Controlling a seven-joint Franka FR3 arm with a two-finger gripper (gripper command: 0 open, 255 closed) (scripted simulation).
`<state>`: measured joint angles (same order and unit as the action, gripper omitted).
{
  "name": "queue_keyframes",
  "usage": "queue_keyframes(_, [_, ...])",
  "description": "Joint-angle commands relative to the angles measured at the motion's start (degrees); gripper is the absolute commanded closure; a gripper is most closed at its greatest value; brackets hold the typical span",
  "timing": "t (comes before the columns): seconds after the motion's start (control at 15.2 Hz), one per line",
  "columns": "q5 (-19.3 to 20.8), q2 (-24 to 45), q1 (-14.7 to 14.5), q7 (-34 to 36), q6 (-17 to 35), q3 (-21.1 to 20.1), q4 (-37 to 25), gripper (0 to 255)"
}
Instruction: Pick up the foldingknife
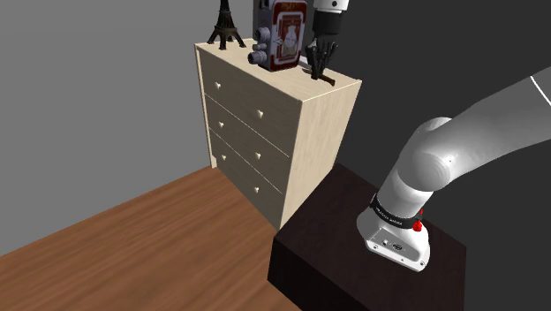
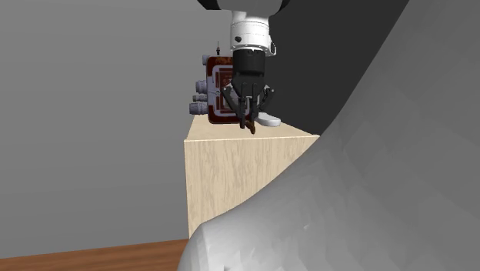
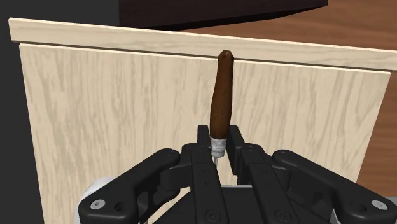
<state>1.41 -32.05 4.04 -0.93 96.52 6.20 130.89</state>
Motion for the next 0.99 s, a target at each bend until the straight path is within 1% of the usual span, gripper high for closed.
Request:
queue_keyframes(0.0, [0.0, 0.2, 0.0, 0.0, -1.3, 0.0, -1.5, 255])
queue_keyframes(0.79, [-0.3, 1.9, -0.2, 0.1, -10.3, -0.2, -12.2, 255])
queue_keyframes(0.92, [-0.3, 2.0, -0.2, 0.1, -10.4, -0.2, -12.3, 255])
